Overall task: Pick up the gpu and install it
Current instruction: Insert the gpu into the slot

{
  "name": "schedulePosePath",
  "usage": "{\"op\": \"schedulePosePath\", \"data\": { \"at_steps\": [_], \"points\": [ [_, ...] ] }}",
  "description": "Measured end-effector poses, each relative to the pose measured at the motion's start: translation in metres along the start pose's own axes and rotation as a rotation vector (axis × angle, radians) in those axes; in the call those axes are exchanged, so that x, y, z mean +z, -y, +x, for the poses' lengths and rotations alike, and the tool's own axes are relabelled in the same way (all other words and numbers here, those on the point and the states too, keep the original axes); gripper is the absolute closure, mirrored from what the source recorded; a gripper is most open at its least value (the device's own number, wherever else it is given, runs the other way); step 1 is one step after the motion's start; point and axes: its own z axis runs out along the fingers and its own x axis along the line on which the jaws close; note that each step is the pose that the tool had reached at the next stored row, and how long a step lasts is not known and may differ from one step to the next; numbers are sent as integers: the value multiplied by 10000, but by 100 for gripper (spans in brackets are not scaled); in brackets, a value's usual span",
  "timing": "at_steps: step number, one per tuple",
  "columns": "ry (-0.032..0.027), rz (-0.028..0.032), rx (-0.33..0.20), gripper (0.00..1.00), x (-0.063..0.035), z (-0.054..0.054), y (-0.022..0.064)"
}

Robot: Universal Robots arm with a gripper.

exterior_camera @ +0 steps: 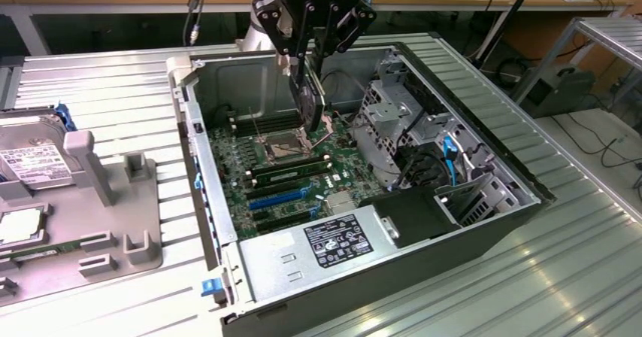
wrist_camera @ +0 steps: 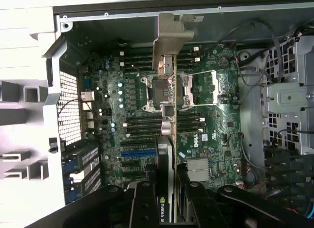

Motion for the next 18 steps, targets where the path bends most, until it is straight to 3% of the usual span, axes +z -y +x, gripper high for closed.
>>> {"op": "schedulePosePath", "data": {
  "at_steps": [10, 18],
  "points": [
    [-35, -12, -824, 73, 0, 0, 0],
    [-76, -26, -1792, 73, 0, 0, 0]
  ]
}}
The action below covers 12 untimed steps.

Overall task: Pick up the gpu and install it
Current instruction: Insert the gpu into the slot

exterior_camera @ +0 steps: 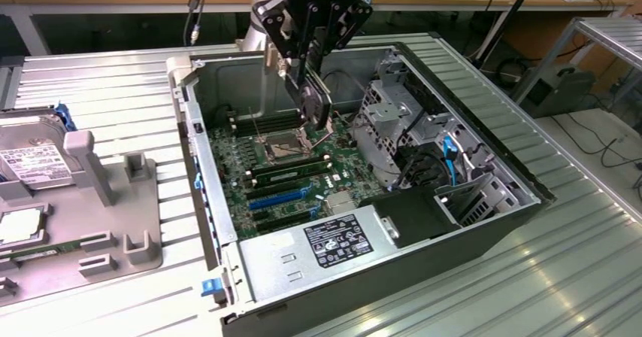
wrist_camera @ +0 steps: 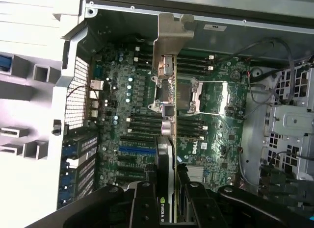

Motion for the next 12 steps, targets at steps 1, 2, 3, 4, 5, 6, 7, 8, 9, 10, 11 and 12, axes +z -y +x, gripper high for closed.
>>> {"op": "schedulePosePath", "data": {
  "at_steps": [1, 2, 3, 4, 5, 6, 7, 8, 9, 10, 11, 12],
  "points": [
    [-3, -2, -84, 73, 0, 0, 0],
    [-8, -4, -212, 73, 0, 0, 0],
    [-12, -5, -293, 73, 0, 0, 0],
    [-16, -6, -385, 73, 0, 0, 0],
    [-20, -8, -481, 73, 0, 0, 0],
    [-24, -9, -587, 73, 0, 0, 0],
    [-32, -12, -763, 73, 0, 0, 0],
    [-42, -16, -1009, 73, 0, 0, 0],
    [-53, -19, -1249, 73, 0, 0, 0],
    [-59, -22, -1429, 73, 0, 0, 0],
    [-65, -24, -1545, 73, 0, 0, 0],
    [-72, -26, -1720, 73, 0, 0, 0]
  ]
}}
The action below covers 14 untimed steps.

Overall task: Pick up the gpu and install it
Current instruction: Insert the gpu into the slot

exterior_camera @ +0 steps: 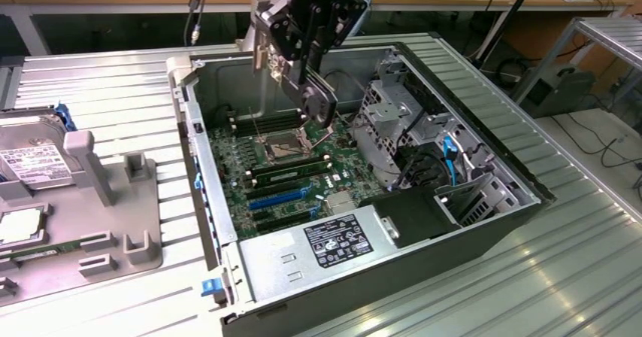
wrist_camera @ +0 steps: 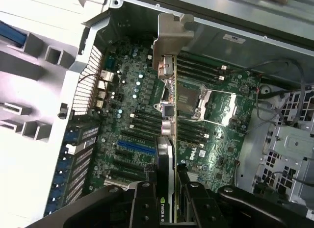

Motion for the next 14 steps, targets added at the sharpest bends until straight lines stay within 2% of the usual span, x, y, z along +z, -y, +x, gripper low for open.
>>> {"op": "schedulePosePath", "data": {
  "at_steps": [14],
  "points": [
    [-112, -40, -2648, 73, 0, 0, 0]
  ]
}}
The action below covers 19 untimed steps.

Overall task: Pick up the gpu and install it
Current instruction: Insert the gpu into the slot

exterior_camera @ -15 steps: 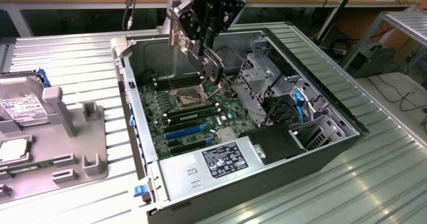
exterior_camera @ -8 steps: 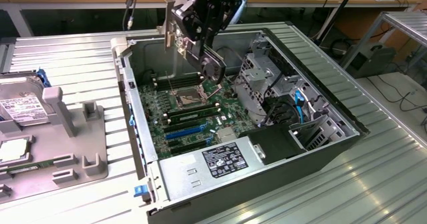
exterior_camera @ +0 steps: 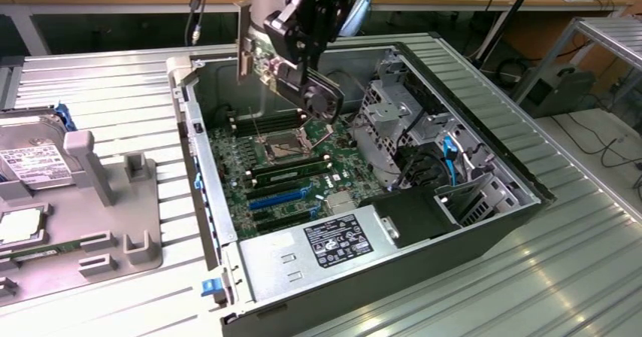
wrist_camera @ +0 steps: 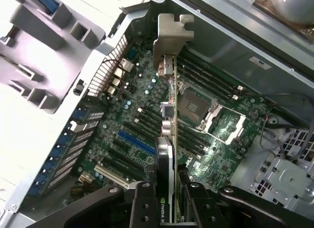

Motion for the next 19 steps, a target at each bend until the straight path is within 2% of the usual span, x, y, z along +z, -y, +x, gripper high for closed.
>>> {"op": "schedulePosePath", "data": {
  "at_steps": [7, 14, 19],
  "points": [
    [-52, -19, -1239, 73, 0, 0, 0],
    [-89, -31, -2107, 73, 0, 0, 0],
    [-133, -47, -3136, 73, 0, 0, 0]
  ]
}}
